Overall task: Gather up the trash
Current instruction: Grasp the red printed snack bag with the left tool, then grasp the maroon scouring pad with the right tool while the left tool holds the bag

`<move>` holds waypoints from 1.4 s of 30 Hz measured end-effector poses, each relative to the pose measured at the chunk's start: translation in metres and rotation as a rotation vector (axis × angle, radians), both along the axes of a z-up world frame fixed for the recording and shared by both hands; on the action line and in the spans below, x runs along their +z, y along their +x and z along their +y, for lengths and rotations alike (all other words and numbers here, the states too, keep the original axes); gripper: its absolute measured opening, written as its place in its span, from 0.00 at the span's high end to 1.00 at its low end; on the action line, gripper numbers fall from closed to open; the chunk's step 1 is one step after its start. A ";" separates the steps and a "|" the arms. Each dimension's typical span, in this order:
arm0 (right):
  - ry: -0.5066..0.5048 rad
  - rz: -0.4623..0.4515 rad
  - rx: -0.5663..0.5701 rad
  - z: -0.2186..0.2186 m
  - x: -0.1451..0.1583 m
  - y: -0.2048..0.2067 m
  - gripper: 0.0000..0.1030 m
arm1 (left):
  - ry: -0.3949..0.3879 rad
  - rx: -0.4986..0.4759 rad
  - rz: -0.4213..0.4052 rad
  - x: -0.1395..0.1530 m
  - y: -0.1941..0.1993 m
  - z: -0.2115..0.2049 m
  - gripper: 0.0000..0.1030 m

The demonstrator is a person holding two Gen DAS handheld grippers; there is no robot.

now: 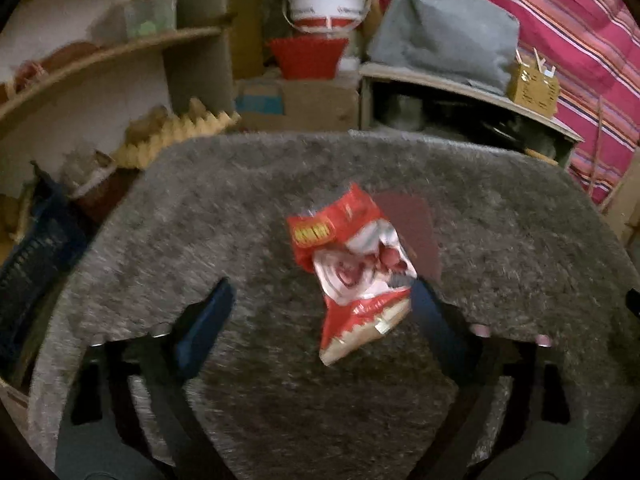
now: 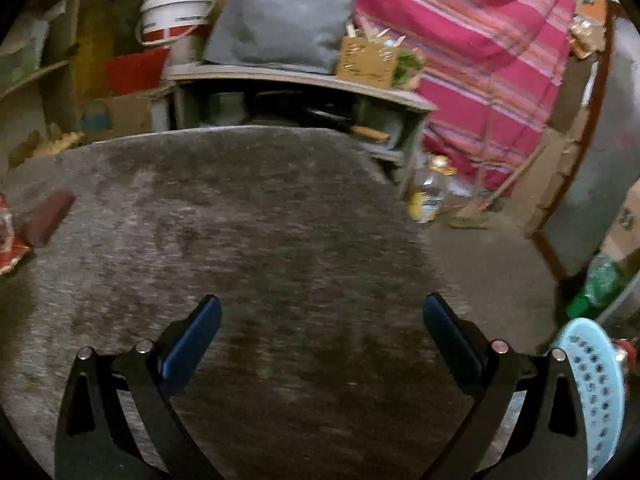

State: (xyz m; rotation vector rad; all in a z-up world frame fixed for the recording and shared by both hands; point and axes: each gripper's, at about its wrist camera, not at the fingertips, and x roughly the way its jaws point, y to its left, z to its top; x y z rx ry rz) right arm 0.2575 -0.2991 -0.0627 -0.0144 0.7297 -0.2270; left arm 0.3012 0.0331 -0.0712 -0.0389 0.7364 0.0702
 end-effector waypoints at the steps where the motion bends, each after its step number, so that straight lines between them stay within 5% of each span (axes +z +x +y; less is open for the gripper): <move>1: 0.022 0.002 0.004 0.000 -0.002 0.001 0.04 | -0.002 -0.011 0.019 -0.004 0.003 0.000 0.30; 10: 0.071 -0.054 0.037 0.009 -0.002 0.001 0.04 | -0.052 -0.110 0.062 -0.012 0.013 -0.002 0.71; 14: 0.061 -0.016 0.015 0.018 -0.002 0.004 0.04 | -0.015 -0.147 0.031 -0.005 0.010 -0.002 0.79; 16: 0.059 -0.032 0.022 0.027 0.003 0.000 0.04 | 0.038 -0.164 -0.001 0.003 0.003 0.001 0.93; 21: 0.082 -0.094 0.077 0.061 0.021 -0.006 0.04 | 0.042 -0.160 -0.045 0.019 -0.003 0.031 0.93; 27: 0.083 -0.068 0.137 0.108 0.032 0.013 0.04 | 0.005 -0.101 -0.061 0.026 -0.002 0.079 0.93; 42: -0.002 0.015 0.227 0.221 0.001 0.075 0.04 | -0.052 -0.040 -0.059 0.025 0.032 0.128 0.93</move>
